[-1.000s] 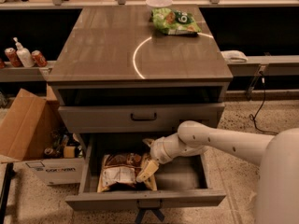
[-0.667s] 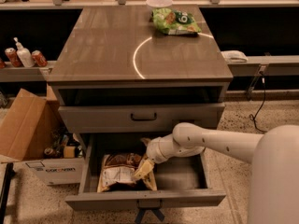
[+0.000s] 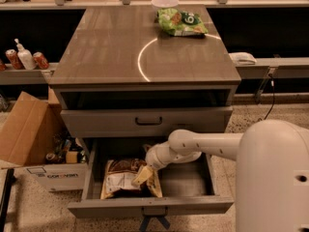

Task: Pick brown chip bag from middle drawer and place on counter

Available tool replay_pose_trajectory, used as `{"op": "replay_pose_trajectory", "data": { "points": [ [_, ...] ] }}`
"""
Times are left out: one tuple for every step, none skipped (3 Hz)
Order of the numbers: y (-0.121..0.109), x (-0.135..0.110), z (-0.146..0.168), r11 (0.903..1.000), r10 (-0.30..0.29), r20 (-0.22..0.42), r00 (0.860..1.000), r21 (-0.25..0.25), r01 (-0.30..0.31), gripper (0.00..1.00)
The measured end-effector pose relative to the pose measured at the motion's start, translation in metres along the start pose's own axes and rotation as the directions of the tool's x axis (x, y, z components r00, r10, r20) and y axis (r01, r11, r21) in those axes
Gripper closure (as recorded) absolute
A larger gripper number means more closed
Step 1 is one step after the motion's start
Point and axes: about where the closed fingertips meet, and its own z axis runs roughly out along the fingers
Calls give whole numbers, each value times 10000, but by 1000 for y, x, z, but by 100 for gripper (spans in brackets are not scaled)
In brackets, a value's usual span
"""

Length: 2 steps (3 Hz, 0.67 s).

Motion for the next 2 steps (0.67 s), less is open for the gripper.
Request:
{"op": "replay_pose_trajectory", "data": {
  "points": [
    [0,3,13,10000,35,-188,9998,76,-33,19],
    [5,1,21,10000,-58,-156,9999,4,58,41]
  ]
}}
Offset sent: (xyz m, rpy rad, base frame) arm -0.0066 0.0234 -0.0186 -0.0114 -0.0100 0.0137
